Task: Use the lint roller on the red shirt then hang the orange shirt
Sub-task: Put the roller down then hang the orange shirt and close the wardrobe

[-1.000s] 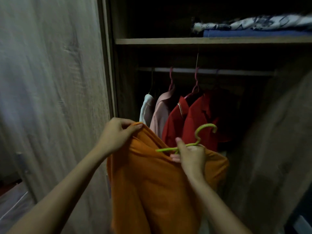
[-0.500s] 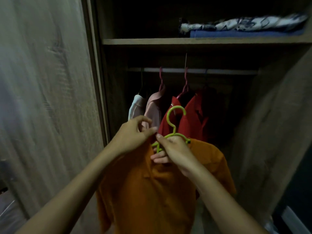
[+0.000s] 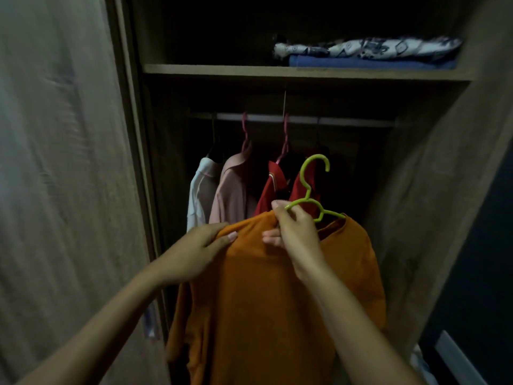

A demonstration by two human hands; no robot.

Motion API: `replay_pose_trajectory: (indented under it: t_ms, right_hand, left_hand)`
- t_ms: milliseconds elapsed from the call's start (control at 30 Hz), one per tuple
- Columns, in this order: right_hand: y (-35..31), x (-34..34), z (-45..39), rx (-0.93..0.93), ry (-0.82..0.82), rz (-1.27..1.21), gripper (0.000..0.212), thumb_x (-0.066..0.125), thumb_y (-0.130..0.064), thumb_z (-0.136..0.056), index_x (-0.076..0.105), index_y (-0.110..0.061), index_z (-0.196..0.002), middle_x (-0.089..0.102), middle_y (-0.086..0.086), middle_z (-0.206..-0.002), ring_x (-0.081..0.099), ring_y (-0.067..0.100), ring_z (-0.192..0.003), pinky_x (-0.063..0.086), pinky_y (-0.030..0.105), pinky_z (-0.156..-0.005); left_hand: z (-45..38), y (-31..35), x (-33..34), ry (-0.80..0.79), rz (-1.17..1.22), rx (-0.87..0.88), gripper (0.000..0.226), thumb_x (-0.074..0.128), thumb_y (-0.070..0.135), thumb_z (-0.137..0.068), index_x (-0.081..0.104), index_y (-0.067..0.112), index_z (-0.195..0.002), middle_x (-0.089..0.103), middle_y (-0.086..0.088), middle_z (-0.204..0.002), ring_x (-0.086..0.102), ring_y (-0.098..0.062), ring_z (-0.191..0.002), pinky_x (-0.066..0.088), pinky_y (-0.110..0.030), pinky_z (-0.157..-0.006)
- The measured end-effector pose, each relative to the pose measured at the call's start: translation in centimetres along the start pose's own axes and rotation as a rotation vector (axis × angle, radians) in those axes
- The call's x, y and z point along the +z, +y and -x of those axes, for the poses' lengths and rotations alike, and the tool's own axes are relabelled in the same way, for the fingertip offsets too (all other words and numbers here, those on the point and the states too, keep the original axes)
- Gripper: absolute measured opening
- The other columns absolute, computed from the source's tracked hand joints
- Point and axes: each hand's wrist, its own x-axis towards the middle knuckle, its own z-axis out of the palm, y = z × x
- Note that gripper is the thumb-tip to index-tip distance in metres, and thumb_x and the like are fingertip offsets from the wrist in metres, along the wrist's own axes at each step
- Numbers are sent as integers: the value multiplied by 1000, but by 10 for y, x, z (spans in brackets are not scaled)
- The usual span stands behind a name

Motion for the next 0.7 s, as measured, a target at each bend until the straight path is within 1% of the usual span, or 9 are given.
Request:
replay_pose_trajectory:
  t_ms: [67,133,200,267,333,400,533,600,700]
  right_hand:
    - [5,-2,8,-95,196,-92,46,61,-32,-92,46,-17,-132,56,4,-115,71,8,-69,56,21,-56]
    - [13,-9,18,-172,318,-63,38,62,-33,-89,49,-19,-122,53,1,-112,68,6,-69,56,20,-53]
    - [19,-12,25,-96,195,75,42,62,-53,-82,56,-20,-107,61,1,-100,66,8,-71,58,28,-57]
    - [18,-16,25,18,25,252,55,58,-72,-73,58,-24,-99,67,-3,-93,66,12,-83,58,39,-74]
    - [12,-26,19,15,44,326,47,57,-64,-80,59,-21,-100,67,-2,-97,64,16,-93,52,41,-86]
    - [8,-44,10,-2,117,313,32,56,-45,-90,59,-15,-101,65,2,-98,63,14,-88,50,36,-81]
    - [20,-80,-7,38,245,259,18,48,-29,-91,57,-13,-91,61,5,-75,60,20,-65,51,42,-66]
    - [25,-95,-18,67,245,247,20,44,-27,-94,59,-14,-90,61,6,-74,59,20,-63,48,35,-59]
    - [16,-111,-34,21,228,322,25,42,-24,-99,64,-16,-90,70,4,-87,66,21,-78,52,35,-76]
  left_hand:
    - [-5,4,11,89,-13,25,29,39,41,-97,62,24,-101,67,3,-91,64,-7,-81,54,-27,-79]
    - [-11,11,22,156,-7,76,26,40,37,-98,61,23,-92,65,2,-79,61,-5,-71,52,-22,-68]
    - [-20,19,36,238,-45,153,25,42,33,-99,60,23,-86,62,5,-72,58,-3,-67,45,-21,-62]
    - [-30,28,53,314,-64,255,23,45,32,-96,65,22,-95,68,10,-83,60,0,-76,45,-23,-67]
    - [-37,37,69,327,-48,336,24,50,28,-91,67,23,-107,69,13,-95,61,1,-87,44,-14,-74]
    - [-42,47,84,258,3,378,21,56,25,-89,66,25,-108,67,13,-97,61,-1,-90,38,-6,-74]
    - [-52,59,101,-103,484,274,37,50,28,-74,70,23,-105,70,3,-102,62,-8,-96,45,-21,-84]
    - [-65,62,107,7,551,261,42,44,24,-76,71,18,-106,72,4,-104,64,-5,-98,46,-20,-88]
    - [-101,62,115,375,182,309,40,46,14,-86,61,23,-122,57,8,-127,50,1,-119,38,-24,-104]
